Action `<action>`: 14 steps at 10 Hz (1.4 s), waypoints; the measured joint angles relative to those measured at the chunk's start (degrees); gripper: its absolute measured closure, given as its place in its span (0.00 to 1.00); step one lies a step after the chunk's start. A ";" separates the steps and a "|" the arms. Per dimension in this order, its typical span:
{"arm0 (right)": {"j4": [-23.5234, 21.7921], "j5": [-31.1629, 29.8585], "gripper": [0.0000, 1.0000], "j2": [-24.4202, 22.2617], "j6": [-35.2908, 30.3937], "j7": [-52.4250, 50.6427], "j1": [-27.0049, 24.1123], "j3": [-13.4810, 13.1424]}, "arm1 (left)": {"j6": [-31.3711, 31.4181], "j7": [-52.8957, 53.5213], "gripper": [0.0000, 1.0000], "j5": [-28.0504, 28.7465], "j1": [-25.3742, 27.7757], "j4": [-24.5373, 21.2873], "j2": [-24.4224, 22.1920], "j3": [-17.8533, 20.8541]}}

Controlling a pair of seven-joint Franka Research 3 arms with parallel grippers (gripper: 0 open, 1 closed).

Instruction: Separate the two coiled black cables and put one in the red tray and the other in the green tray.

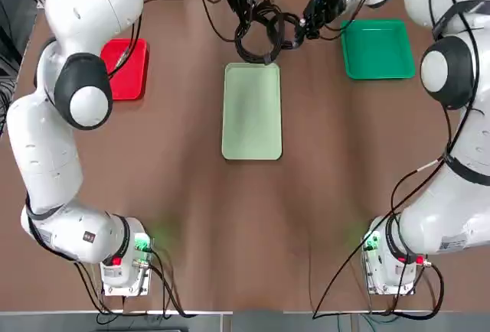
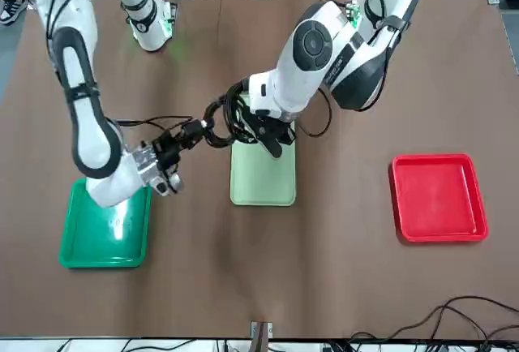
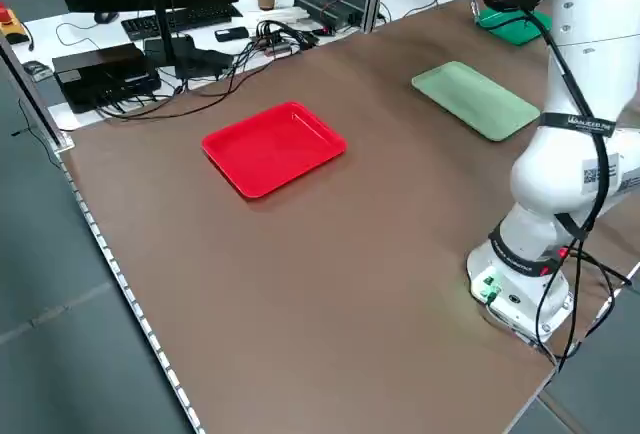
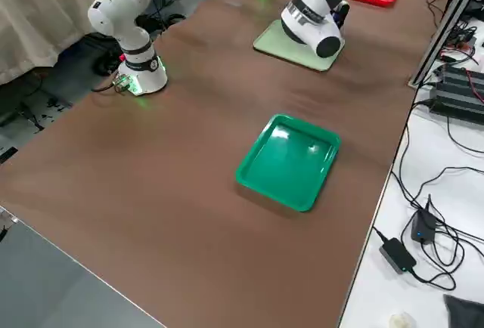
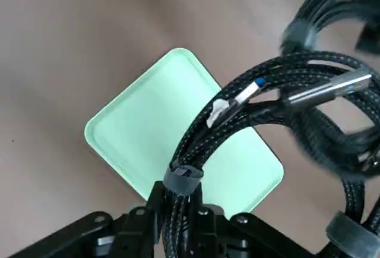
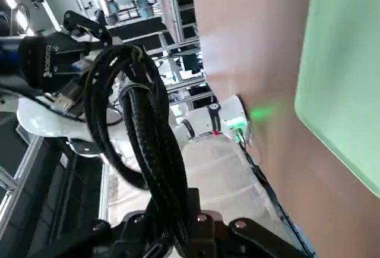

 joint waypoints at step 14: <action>15.08 -45.83 0.81 8.75 20.19 -14.57 -20.16 -1.02 | -4.23 14.68 0.80 -3.35 5.03 -8.59 -6.62 32.92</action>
